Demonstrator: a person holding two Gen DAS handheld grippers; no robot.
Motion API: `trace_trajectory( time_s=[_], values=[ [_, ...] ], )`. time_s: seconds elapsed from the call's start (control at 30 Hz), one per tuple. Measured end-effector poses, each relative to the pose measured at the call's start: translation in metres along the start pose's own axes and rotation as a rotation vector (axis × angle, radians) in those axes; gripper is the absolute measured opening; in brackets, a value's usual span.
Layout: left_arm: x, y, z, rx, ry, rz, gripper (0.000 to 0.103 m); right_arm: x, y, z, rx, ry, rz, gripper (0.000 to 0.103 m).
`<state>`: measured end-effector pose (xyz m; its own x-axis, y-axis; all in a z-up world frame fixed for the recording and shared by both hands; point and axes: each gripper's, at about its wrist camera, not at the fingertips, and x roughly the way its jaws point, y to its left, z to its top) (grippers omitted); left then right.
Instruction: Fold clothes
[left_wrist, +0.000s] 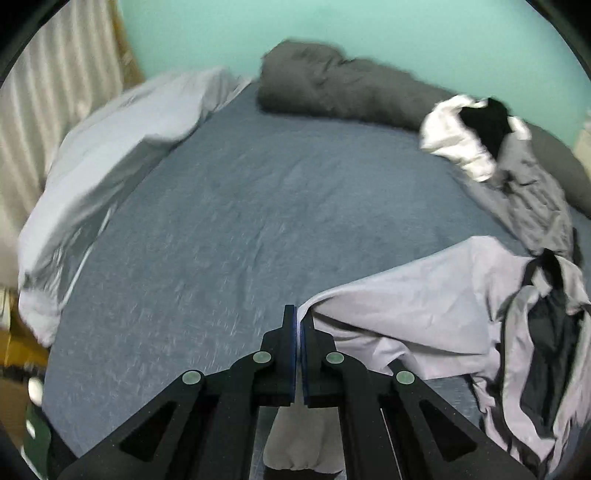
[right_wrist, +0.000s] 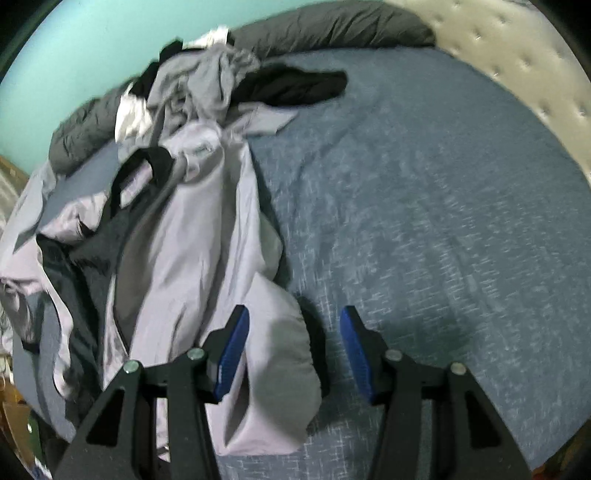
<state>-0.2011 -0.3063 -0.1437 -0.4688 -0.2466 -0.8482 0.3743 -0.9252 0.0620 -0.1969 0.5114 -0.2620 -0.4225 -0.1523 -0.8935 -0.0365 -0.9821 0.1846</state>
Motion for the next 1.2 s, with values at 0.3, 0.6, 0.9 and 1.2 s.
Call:
trace_trajectory(
  time_s=[0.3,0.6,0.9,1.2],
  values=[
    [0.001,-0.029,-0.039,0.008,0.005,-0.099,0.046,0.051,0.003,-0.014,-0.018,0.112,0.001,0.042],
    [-0.031,-0.081,-0.061,0.089,0.005,-0.223,0.053,-0.010,-0.023,0.006,-0.022,-0.092,-0.142,0.011],
    [-0.048,-0.121,-0.079,0.128,0.044,-0.317,0.058,-0.096,-0.123,0.058,0.094,-0.286,-0.457,0.011],
    [-0.053,-0.170,-0.117,0.209,0.149,-0.390,0.060,-0.092,-0.129,0.043,0.139,-0.307,-0.536,0.054]
  ],
)
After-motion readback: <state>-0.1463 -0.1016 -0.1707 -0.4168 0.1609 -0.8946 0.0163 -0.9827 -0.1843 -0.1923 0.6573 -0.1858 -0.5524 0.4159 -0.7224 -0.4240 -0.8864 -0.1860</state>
